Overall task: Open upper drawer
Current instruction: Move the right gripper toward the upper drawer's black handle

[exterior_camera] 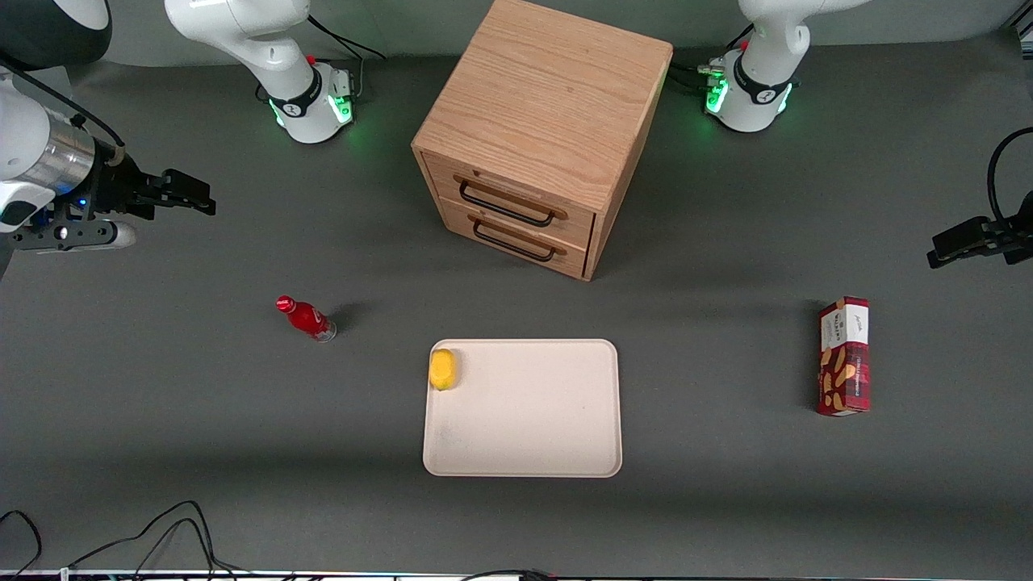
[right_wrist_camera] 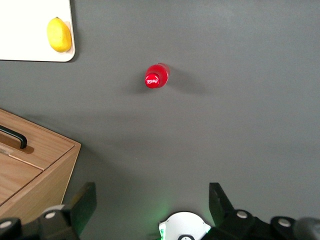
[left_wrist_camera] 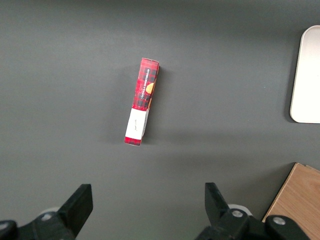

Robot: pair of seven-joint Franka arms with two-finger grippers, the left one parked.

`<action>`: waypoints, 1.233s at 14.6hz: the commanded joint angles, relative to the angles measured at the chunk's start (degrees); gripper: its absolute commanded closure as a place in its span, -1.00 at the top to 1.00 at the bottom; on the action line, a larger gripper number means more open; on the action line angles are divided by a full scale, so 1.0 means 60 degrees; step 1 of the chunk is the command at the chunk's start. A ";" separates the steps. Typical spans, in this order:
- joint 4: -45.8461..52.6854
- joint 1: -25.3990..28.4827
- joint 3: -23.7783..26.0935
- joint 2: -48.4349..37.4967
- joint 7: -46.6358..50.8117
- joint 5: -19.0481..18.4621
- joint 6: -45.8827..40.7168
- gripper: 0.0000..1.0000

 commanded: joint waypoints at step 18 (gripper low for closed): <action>0.1058 0.0244 0.3346 0.2145 -0.0370 0.0882 0.0208 1.00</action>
